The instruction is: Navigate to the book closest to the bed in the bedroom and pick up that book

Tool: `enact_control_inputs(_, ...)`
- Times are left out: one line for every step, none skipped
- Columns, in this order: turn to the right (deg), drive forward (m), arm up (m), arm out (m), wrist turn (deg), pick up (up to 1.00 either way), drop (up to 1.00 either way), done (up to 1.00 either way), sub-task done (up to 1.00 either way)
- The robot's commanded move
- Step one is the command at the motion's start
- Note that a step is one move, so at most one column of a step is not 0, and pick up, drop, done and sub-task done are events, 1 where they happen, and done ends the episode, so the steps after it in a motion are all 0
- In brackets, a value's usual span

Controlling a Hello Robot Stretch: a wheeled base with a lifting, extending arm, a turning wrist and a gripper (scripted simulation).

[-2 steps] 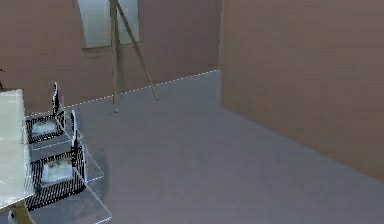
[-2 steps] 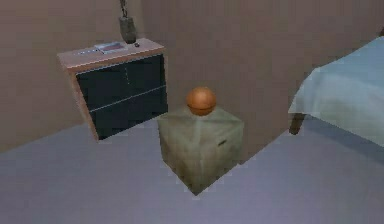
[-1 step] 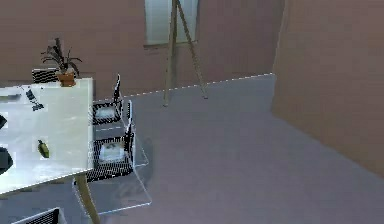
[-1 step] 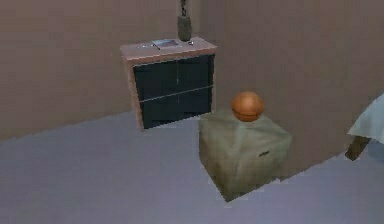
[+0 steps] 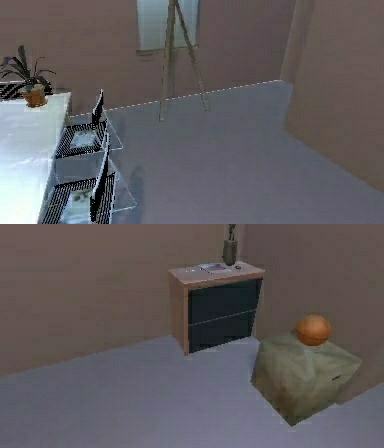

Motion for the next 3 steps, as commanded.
enact_control_inputs(6.0,0.00,0.00,0.00,0.0,0.00,0.00,0.00,0.00)
enact_control_inputs(0.0,1.00,0.00,0.00,0.0,0.00,0.00,0.00,0.00)
enact_control_inputs(-45.0,0.00,0.00,0.00,0.0,0.00,0.00,0.00,0.00)
